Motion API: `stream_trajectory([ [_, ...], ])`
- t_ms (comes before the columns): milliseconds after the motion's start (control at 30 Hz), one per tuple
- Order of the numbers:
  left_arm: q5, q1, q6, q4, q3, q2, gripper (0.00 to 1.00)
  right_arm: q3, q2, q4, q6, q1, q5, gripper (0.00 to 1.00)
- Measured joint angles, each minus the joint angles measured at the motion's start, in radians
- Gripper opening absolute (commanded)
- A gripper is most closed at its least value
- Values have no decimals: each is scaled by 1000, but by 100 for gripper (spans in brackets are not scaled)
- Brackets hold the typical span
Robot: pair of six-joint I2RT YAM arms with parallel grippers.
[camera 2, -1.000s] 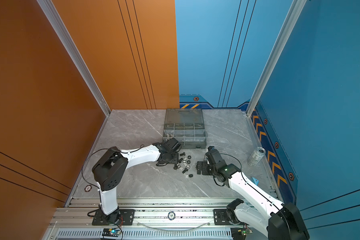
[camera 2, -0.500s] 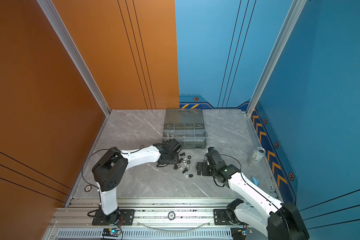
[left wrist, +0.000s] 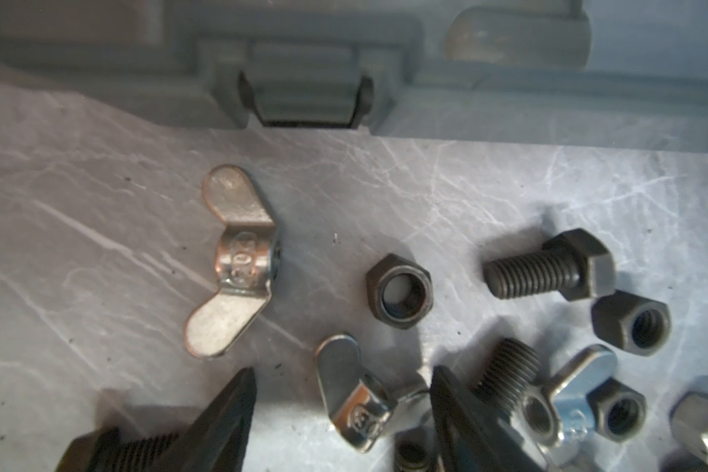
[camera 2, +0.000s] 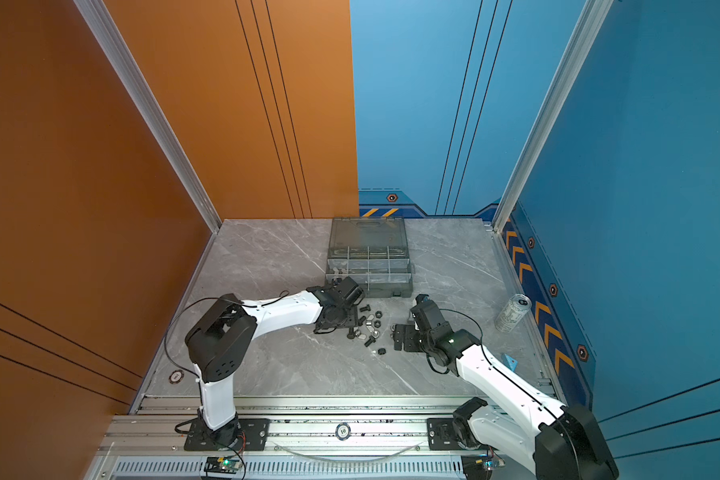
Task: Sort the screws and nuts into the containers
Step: 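Align and close the left gripper on the silver wing nut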
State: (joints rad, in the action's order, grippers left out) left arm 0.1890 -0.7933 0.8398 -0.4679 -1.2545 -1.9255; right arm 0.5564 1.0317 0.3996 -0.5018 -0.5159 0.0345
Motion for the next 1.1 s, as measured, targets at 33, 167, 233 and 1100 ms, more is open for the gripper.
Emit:
stream_trajectory([
  [33, 2, 0, 0, -1, 0, 0, 65, 0, 0, 0, 0, 0, 0, 98],
  [167, 10, 0, 0, -5, 1, -1, 60, -2, 0, 0, 0, 0, 0, 98],
  [233, 13, 0, 0, -6, 3, -1, 59, -4, 0, 0, 0, 0, 0, 98],
  [1100, 56, -6, -21, -50, -33, -32, 37, -6, 0, 0, 0, 6, 0, 98],
])
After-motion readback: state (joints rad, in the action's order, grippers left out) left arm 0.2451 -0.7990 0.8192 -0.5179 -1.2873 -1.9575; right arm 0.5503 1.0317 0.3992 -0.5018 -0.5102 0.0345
